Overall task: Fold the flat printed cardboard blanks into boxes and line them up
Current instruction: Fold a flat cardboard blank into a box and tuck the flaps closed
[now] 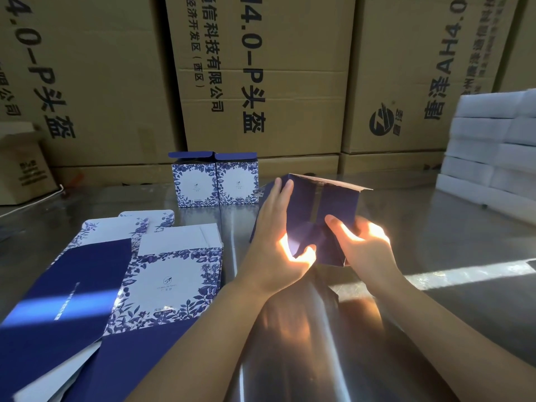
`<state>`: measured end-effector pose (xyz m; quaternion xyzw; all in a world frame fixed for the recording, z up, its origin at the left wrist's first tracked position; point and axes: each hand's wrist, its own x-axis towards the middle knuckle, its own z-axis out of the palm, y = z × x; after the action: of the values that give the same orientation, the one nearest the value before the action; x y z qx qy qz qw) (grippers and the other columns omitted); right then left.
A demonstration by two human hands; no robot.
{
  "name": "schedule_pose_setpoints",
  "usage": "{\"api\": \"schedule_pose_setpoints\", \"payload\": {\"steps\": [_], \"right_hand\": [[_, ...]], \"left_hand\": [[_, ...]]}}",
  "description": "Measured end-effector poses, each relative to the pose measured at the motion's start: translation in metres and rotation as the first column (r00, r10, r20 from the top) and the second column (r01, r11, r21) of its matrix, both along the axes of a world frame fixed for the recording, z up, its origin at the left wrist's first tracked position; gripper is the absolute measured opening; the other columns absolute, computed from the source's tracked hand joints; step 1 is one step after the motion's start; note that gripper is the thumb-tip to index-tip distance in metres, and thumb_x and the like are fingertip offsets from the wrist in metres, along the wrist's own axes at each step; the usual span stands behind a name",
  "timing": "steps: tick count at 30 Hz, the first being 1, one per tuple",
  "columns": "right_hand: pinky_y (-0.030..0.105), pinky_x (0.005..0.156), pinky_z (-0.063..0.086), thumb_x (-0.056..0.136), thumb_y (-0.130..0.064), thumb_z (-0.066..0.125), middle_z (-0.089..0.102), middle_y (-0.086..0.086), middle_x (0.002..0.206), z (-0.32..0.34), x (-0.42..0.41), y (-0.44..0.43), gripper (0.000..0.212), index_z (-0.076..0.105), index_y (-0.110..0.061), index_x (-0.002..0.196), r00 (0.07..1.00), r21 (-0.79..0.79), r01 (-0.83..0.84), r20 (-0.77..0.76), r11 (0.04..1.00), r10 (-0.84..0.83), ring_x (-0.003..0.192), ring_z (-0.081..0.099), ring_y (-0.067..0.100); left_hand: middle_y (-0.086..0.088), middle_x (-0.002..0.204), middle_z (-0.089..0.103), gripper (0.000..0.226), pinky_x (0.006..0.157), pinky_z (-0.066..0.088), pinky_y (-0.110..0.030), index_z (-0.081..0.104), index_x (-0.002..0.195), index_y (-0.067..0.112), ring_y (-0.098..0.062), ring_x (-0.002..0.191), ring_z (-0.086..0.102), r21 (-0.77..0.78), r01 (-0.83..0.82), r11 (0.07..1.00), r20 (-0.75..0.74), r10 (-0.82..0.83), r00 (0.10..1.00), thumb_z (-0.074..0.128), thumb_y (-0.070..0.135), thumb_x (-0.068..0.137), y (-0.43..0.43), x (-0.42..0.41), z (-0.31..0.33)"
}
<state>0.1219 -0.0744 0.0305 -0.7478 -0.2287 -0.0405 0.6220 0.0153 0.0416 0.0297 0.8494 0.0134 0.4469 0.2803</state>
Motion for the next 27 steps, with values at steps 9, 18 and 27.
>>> {"api": "schedule_pose_setpoints", "payload": {"steps": [9, 18, 27], "right_hand": [[0.039, 0.072, 0.053, 0.082, -0.048, 0.065, 0.065, -0.002, 0.071, 0.0, -0.001, 0.0, 0.031, 0.062, -0.019, 0.071, 0.999, -0.024, 0.029, 0.047, 0.999, -0.028, 0.075, 0.064, 0.024], [0.029, 0.063, 0.045, 0.09, -0.058, 0.041, 0.056, -0.003, 0.066, 0.004, -0.002, 0.002, 0.042, 0.06, -0.024, 0.077, 0.996, 0.025, -0.045, -0.07, 0.999, 0.047, 0.062, 0.057, 0.019], [0.022, 0.046, 0.052, 0.097, -0.06, 0.021, 0.069, -0.01, 0.063, 0.017, 0.001, -0.001, 0.045, 0.055, -0.041, 0.119, 0.896, 0.314, -0.276, -0.257, 0.908, 0.361, 0.056, 0.067, 0.008]], "left_hand": [[0.008, 0.158, 0.004, 0.097, 0.113, 0.01, -0.013, 0.009, 0.141, 0.041, 0.0, 0.143, 0.003, 0.053, 0.008, 0.999, 0.0, -0.008, 1.0, 0.072, 0.016, 0.072, 0.002, 0.003, -0.003], [0.021, 0.153, 0.007, 0.093, 0.108, 0.012, -0.006, 0.004, 0.141, 0.041, 0.009, 0.14, 0.006, -0.083, 0.019, 0.996, 0.03, -0.017, 0.999, 0.066, 0.027, 0.073, 0.003, -0.001, -0.002], [0.017, 0.153, 0.023, 0.07, 0.111, 0.018, -0.012, 0.019, 0.147, 0.027, 0.008, 0.138, 0.019, -0.286, 0.126, 0.95, 0.096, -0.102, 0.99, 0.038, 0.051, 0.083, 0.008, -0.006, 0.003]]}}
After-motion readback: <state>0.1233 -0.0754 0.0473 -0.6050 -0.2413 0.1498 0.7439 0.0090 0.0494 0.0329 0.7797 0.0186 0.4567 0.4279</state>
